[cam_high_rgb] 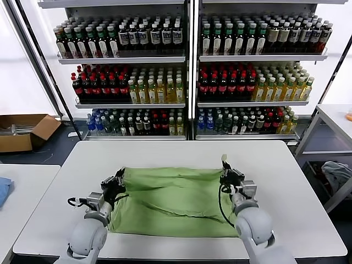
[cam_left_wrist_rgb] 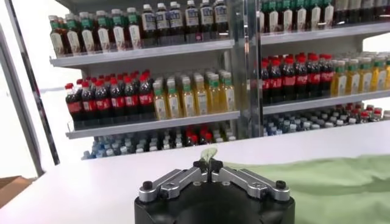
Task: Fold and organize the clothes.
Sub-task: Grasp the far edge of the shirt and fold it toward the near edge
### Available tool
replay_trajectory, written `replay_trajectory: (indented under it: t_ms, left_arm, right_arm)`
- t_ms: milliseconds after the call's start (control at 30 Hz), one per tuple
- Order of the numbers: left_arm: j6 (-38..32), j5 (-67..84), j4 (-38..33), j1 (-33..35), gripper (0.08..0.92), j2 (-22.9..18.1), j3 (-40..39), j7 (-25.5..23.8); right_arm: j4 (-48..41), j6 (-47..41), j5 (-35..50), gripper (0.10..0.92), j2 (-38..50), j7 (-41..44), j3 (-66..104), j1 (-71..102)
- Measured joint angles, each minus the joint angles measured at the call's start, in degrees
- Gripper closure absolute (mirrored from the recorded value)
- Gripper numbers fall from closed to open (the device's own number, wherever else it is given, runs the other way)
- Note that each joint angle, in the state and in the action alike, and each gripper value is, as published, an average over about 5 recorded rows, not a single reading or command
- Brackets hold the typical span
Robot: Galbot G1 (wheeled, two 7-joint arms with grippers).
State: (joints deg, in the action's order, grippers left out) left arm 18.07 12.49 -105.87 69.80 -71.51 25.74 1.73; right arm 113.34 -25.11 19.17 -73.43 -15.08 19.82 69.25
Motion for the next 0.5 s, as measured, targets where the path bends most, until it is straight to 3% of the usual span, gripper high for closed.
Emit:
replay_trajectory:
  t_ms: [500]
  left_arm:
    - [-0.9, -4.3, -2.6, 8.0, 0.911, -1.6, 1.5, -1.2]
  right_arm:
    - [6.4, 0.7, -3.2, 0.919, -0.8, -3.0, 1.6, 12.8]
